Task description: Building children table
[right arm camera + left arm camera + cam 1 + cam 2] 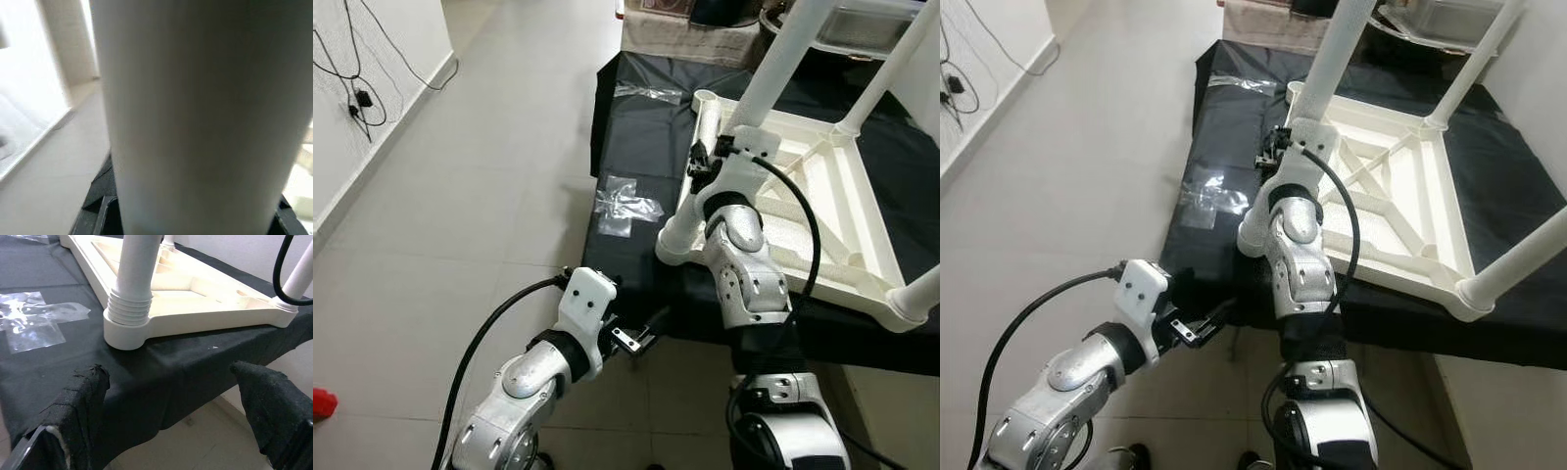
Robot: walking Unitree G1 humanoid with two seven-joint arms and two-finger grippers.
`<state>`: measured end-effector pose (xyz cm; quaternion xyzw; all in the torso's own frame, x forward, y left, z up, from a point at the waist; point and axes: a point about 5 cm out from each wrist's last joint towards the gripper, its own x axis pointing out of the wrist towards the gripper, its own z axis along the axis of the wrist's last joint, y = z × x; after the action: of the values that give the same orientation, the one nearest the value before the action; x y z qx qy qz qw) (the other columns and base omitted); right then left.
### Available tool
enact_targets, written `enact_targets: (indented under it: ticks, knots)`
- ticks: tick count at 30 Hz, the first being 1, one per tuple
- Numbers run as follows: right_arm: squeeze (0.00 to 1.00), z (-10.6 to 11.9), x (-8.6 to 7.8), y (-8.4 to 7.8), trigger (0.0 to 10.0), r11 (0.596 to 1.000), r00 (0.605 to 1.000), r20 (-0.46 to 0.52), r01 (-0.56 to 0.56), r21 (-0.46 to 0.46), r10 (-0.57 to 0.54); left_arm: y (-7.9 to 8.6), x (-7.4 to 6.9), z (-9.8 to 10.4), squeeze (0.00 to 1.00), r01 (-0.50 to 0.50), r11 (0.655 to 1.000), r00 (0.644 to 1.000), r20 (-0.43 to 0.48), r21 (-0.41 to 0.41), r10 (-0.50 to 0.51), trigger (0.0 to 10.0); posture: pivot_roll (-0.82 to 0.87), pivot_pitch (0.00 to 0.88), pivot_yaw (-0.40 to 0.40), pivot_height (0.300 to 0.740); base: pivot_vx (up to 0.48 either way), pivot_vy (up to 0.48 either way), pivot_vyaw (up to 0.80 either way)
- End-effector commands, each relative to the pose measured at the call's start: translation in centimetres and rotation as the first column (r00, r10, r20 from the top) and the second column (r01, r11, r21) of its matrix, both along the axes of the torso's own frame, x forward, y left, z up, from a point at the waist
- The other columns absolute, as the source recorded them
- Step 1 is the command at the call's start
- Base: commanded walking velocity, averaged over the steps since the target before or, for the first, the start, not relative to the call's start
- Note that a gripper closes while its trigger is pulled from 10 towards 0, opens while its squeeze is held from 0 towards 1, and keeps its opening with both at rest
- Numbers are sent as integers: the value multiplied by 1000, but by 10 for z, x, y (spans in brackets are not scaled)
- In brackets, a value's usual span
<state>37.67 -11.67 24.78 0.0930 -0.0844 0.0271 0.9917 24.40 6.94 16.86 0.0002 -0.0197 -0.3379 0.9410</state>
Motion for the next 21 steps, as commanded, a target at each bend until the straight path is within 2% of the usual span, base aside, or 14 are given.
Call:
enact_targets:
  ticks: [1, 2, 5, 6, 8, 9, 10, 11, 12, 13, 14, 15, 16, 21]
  knots:
    - [0, -51, 1, 2, 10000, 995, 972, -216, -80, 56, 90, -4, 0, -5, 0, 20, 1000, 1000, -18, 7, -20, 10000, 121, 209, -126, 740, 0, 0, 0]
    - [0, -58, 2, 9, 10000, 976, 940, -264, -210, 48, 216, -3, 1, -4, 0, 20, 1000, 1000, -15, 7, -20, 10000, 123, 212, -128, 740, 0, 0, 0]
    - [0, -64, 2, 14, 10000, 954, 907, -298, -296, 49, 296, -3, 1, -3, 0, 20, 1000, 1000, -13, 6, -20, 10000, 124, 213, -128, 740, 0, 0, 0]
    - [0, -69, -2, 20, 10000, 866, 816, -314, -498, 43, 485, -2, 2, -2, 0, 19, 1000, 1000, -10, 6, -19, 10000, 123, 222, -132, 740, 0, 0, 0]
    - [0, -69, -2, 20, 10000, 866, 816, -314, -498, 43, 485, -2, 2, -2, 0, 19, 1000, 1000, -10, 6, -19, 10000, 123, 222, -132, 740, 0, 0, 0]
    - [0, -73, -6, 23, 10000, 780, 728, -326, -624, 48, 603, -2, 2, -1, 0, 18, 1000, 1000, -8, 5, -18, 10000, 123, 222, -132, 740, 0, 0, 0]
    - [0, -77, -8, 20, 10000, 659, 620, -332, -752, 7, 711, -2, 2, 1, 0, 18, 1000, 1000, -4, 5, -18, 10000, 126, 236, -137, 740, 0, 0, 0]
    - [0, -77, -8, 20, 10000, 659, 620, -332, -752, 7, 711, -2, 2, 1, 0, 18, 1000, 1000, -4, 5, -18, 10000, 126, 236, -137, 740, 0, 0, 0]
    - [0, -79, -10, 17, 10000, 512, 489, -348, -858, -29, 800, -2, 0, 3, 0, 19, 1000, 1000, -1, 3, -19, 10000, 147, 254, -148, 740, 0, 0, 0]
    - [0, -79, -10, 17, 10000, 512, 489, -348, -858, -29, 800, -2, 0, 3, 0, 19, 1000, 1000, -1, 3, -19, 10000, 147, 254, -148, 740, 0, 0, 0]
    - [0, -80, -12, 14, 10000, 373, 367, -376, -926, -61, 851, -2, -3, 6, 0, 20, 1000, 1000, 4, 0, -20, 10000, 154, 256, -152, 740, 0, 0, 0]
    - [0, -79, -12, 15, 10000, 331, 324, -381, -943, -49, 866, -2, -5, 7, 0, 20, 1000, 1000, 4, -2, -20, 10000, 166, 267, -162, 740, 0, 0, 0]
    - [0, -79, -12, 15, 10000, 331, 324, -381, -943, -49, 866, -2, -5, 7, 0, 20, 1000, 1000, 4, -2, -20, 10000, 166, 267, -162, 740, 0, 0, 0]
    - [0, -67, -11, 19, 10000, 214, 216, -355, -976, -45, 910, -1, -14, 8, 0, 20, 1000, 1000, -2, -2, -20, 10000, 175, 280, -175, 740, 0, 0, 0]
